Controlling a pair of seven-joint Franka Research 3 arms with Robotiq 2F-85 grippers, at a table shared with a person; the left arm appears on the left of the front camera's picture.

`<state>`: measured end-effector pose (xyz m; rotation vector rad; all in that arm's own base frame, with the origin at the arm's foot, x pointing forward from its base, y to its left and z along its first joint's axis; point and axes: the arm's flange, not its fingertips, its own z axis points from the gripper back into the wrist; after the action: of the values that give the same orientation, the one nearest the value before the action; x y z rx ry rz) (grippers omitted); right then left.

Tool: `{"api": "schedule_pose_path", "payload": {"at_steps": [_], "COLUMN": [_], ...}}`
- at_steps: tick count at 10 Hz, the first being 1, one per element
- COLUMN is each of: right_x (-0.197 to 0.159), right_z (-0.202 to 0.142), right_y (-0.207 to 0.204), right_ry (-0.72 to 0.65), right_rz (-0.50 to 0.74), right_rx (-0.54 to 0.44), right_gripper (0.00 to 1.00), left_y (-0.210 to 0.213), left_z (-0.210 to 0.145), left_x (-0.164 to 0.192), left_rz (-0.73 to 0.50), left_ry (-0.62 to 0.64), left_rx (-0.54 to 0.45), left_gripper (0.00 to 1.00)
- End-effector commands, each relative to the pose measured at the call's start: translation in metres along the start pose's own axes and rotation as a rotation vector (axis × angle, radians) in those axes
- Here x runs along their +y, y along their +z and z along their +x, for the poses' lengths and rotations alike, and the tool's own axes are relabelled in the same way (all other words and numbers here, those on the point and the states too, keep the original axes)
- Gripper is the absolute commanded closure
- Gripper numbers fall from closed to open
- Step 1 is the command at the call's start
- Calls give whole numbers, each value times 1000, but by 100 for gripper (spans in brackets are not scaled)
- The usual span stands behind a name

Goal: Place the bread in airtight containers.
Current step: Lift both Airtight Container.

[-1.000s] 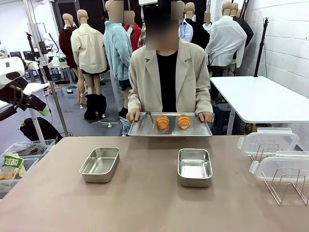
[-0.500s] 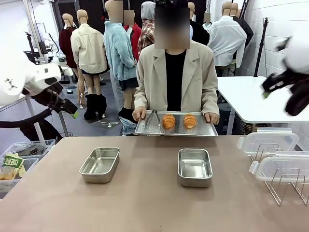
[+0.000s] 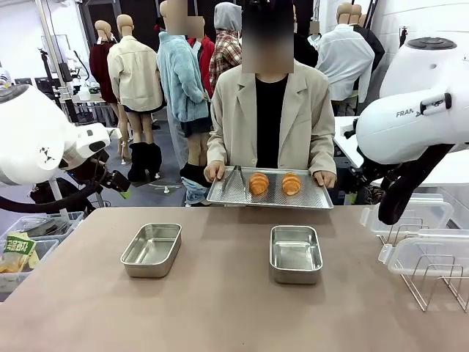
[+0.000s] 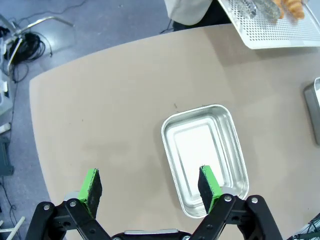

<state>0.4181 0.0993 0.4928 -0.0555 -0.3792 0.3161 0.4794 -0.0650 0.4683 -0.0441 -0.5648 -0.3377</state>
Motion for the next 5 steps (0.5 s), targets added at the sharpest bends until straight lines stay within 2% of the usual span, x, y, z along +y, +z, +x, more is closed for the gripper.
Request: {"api": "schedule_pose_path", "payload": {"at_steps": [1, 2, 3, 5], "right_x": [-11, 0, -4, 44], "right_z": [3, 0, -4, 13], "right_y": [12, 0, -3, -35], "right_ry": [-31, 0, -104, -52], "right_rz": [1, 0, -11, 30], "right_rx": [-26, 0, 20, 50], "right_gripper": [0, 0, 0, 0], "left_y": [12, 0, -4, -38], "left_z": [3, 0, -1, 4], "left_x": [3, 0, -5, -17], "left_rz": [7, 0, -46, -53], "left_ry": [-13, 0, 13, 15], "left_rx": [-6, 0, 25, 112], "left_gripper": [0, 0, 0, 0]}}
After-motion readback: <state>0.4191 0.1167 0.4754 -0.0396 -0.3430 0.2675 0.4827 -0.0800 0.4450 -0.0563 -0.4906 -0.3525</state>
